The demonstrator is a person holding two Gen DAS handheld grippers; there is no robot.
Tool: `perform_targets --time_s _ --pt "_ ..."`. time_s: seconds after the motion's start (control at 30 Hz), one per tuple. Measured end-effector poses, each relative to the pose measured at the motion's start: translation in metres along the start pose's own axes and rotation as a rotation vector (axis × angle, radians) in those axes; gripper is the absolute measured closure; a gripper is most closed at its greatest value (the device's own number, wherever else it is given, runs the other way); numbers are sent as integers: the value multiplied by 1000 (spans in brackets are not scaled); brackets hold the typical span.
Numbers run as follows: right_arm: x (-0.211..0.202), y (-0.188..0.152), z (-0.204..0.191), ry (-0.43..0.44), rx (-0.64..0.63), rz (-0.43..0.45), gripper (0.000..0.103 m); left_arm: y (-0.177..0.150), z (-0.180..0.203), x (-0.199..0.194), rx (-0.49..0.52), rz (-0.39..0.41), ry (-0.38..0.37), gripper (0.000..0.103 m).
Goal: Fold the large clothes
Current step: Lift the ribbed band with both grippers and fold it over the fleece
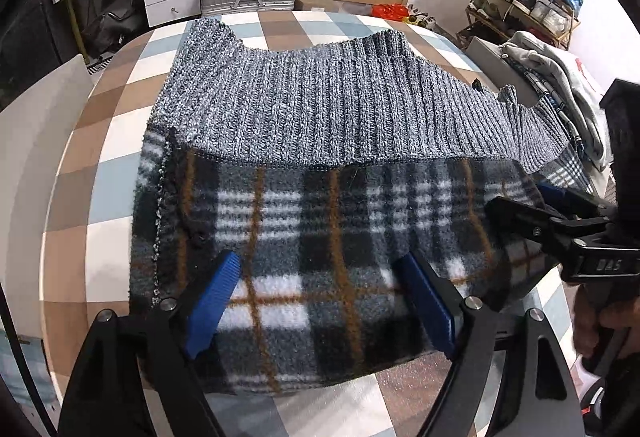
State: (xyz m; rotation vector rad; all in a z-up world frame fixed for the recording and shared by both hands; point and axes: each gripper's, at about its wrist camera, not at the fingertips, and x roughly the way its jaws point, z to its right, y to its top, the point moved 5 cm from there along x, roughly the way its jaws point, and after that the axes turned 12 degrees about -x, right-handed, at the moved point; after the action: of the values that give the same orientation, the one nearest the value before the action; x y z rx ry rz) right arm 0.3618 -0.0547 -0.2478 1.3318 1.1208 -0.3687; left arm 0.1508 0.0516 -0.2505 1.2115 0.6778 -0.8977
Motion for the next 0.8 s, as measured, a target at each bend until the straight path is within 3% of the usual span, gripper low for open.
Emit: perform_targets --time_s 0.13,0.23,0.33,0.47,0.57,0.7,0.8 --pt "-35 10 11 26 -48 -10 0 4 -1 -33 -1 28 10 23" --pt "-77 10 40 -23 -50 28 0 7 1 -59 -11 37 -67 23" --pt "-97 -3 82 -89 4 -5 0 8 15 -65 25 34 -97 22" --pt "-89 -38 132 -179 74 -131 0 6 25 -30 67 -35 -50 23" --pt "-65 -61 141 -215 54 -217 0 6 10 -1 25 -82 22 23" --pt "-54 -62 141 -187 58 -190 0 8 -3 5 -17 -101 -35 23" --pt "-51 -60 146 -158 62 -187 0 9 -5 -2 -24 -115 -37 23"
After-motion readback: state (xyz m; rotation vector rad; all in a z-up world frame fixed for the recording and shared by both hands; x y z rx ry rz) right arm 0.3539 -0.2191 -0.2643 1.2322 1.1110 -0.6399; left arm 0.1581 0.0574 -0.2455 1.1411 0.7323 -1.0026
